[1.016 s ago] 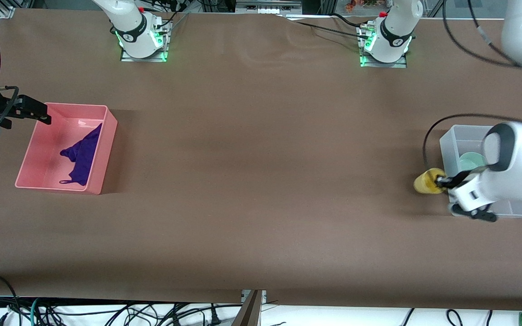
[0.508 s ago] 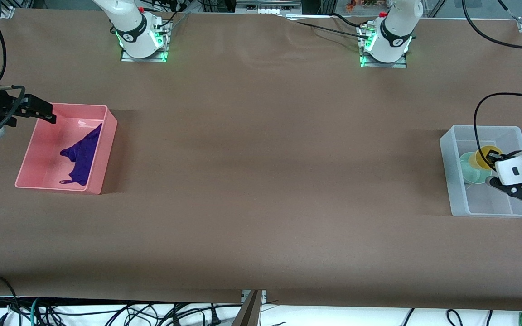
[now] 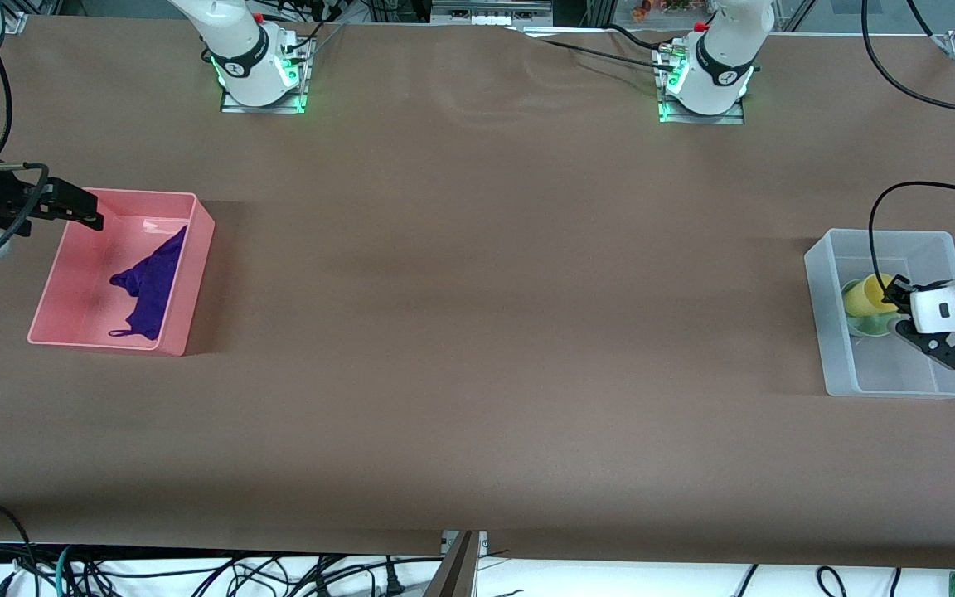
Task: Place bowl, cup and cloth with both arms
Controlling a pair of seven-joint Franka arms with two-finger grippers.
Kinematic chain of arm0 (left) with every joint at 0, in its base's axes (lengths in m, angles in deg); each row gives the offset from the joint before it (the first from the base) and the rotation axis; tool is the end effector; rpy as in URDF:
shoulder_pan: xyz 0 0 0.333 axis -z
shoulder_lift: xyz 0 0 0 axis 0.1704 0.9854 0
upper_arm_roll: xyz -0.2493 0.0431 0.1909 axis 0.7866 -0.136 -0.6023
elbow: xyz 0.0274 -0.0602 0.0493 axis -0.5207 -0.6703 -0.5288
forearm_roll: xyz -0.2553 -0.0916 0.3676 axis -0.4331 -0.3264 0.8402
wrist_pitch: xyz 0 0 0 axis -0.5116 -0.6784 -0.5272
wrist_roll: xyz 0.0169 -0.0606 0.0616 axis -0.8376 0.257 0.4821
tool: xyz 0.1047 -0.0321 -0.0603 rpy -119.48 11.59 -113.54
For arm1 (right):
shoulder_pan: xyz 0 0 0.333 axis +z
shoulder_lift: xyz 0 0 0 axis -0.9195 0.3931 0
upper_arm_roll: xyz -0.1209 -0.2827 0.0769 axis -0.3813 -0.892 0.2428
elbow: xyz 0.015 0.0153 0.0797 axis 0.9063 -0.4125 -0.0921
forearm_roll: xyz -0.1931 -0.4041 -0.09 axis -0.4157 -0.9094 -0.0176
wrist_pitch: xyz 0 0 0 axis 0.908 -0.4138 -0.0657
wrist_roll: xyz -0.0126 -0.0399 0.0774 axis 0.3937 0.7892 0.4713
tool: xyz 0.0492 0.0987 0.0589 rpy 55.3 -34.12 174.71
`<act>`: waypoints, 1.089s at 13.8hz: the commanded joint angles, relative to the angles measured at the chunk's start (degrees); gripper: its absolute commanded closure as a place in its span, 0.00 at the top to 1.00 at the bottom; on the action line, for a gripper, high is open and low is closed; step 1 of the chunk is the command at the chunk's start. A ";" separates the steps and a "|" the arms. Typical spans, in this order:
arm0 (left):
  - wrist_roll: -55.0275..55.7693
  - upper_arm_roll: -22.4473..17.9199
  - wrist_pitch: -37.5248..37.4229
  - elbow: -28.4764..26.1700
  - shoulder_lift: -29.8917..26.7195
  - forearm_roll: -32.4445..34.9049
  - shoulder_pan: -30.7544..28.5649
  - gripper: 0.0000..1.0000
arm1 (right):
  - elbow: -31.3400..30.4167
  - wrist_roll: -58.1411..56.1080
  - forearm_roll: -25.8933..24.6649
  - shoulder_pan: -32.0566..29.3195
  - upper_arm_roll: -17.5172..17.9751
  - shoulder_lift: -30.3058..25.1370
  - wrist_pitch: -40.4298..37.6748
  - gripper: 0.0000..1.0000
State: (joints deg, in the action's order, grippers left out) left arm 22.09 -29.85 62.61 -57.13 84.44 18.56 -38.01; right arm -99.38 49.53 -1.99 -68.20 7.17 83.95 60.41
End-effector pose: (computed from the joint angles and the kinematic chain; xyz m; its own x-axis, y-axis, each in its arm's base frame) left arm 0.6635 0.2384 0.2320 0.7677 -0.5613 -0.3091 -0.5725 -0.8175 0.0628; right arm 0.6555 0.0022 0.5683 0.9919 0.0977 -0.0815 0.0977 -0.9952 -0.0035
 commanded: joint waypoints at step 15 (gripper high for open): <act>40.74 -4.24 -14.85 1.80 -27.40 -18.83 23.62 1.00 | 2.08 0.15 -0.68 0.11 0.39 0.87 -0.93 1.00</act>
State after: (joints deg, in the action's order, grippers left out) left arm 61.13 -29.65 42.19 -46.66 63.52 2.51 -17.19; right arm -99.21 49.53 -2.02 -68.17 7.38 83.98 60.41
